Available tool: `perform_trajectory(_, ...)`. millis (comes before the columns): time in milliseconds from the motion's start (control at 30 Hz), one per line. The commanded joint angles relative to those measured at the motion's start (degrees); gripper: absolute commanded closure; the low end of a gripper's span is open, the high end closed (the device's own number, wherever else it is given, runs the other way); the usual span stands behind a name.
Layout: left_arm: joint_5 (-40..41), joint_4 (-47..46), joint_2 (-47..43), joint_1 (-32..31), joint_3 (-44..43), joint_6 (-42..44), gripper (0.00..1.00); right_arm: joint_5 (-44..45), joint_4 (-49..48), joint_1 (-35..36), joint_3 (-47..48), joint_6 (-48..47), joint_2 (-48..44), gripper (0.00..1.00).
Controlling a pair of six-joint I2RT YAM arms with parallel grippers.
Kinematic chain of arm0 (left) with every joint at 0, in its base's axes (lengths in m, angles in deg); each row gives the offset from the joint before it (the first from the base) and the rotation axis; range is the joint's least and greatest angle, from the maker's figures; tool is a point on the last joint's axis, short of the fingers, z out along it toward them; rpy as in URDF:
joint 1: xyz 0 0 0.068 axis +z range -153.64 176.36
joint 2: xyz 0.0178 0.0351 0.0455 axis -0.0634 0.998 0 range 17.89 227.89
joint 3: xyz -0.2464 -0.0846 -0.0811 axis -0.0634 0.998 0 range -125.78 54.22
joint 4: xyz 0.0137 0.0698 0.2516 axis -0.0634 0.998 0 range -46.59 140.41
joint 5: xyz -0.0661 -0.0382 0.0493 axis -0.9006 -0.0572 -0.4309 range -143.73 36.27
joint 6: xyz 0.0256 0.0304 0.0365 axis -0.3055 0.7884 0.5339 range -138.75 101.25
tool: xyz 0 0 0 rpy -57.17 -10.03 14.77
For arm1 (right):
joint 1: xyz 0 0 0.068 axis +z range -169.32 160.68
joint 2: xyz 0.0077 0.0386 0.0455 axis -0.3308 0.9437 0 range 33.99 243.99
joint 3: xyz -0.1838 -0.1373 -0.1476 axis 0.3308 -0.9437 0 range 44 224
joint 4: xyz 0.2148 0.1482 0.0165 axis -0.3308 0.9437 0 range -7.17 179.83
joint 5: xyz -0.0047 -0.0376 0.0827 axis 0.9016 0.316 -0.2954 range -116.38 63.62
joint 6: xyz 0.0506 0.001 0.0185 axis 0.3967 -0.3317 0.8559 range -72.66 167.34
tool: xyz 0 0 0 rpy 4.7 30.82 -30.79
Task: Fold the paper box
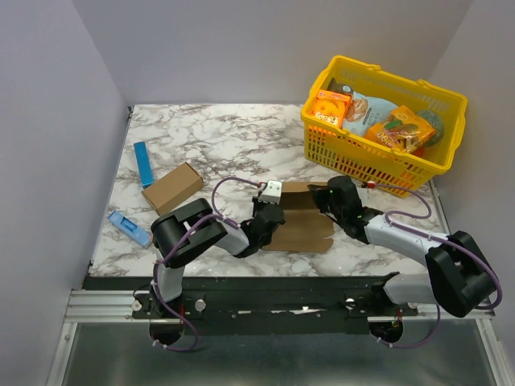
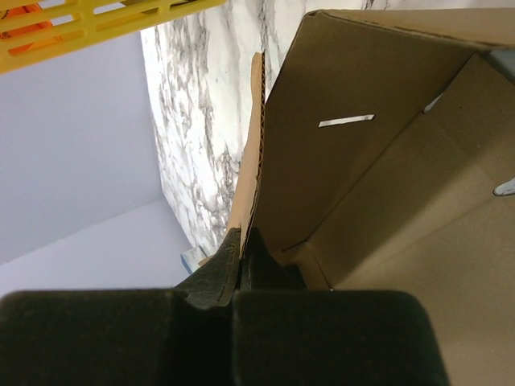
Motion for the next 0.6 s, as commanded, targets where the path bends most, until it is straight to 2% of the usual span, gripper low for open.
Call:
perform_trajectory(0,6.8,-0.9,-0.5,1.0,2.4,2.2,1.0,7.7,8.9,-0.8,-0.5,-1.0,1.1,0.99)
perform_trajectory(33,6.1,-1.2,-0.6,1.0,2.5,2.4,0.98,7.6,8.9,-0.8,-0.6,-1.0,1.3,0.99)
perform_trajectory(67,5.7,-1.0,-0.9,1.0,2.5,2.1,0.83,7.5,8.9,-0.8,-0.5,-0.9,1.5,0.99)
perform_trajectory(133,2.8,-0.9,-2.8,1.1,3.4,1.4,0.69,7.2,8.9,-0.9,-0.2,-1.0,2.0,0.99)
perform_trajectory(167,2.2,-1.6,-3.4,1.0,4.1,1.7,0.53,6.9,8.9,-0.8,0.0,-1.1,2.1,0.99)
perform_trajectory(233,-0.4,-2.6,-5.3,1.1,5.5,1.7,0.42,6.6,8.9,-0.8,0.1,-1.2,2.5,0.99)
perform_trajectory(267,-0.7,-2.7,-5.9,1.1,5.8,2.1,0.31,6.4,8.9,-0.9,0.2,-1.2,2.5,0.99)
perform_trajectory(333,-2.7,-3.1,-7.7,1.1,7.0,2.6,0.24,6.3,8.9,-0.8,0.2,-1.2,2.3,0.99)
perform_trajectory(367,-3.7,-3.6,-8.3,1.1,7.5,2.8,0.17,6.5,8.9,-0.8,0.1,-1.2,2.3,0.99)
perform_trajectory(467,-8.7,-6.8,-11.7,1.1,10.6,4.7,0.08,6.4,8.9,-0.7,0.0,-1.4,2.0,0.99)
perform_trajectory(567,-15.6,-6.5,-17.6,1.8,14.1,3.8,0.05,6.3,8.9,-0.8,0.1,-2.0,1.6,0.99)
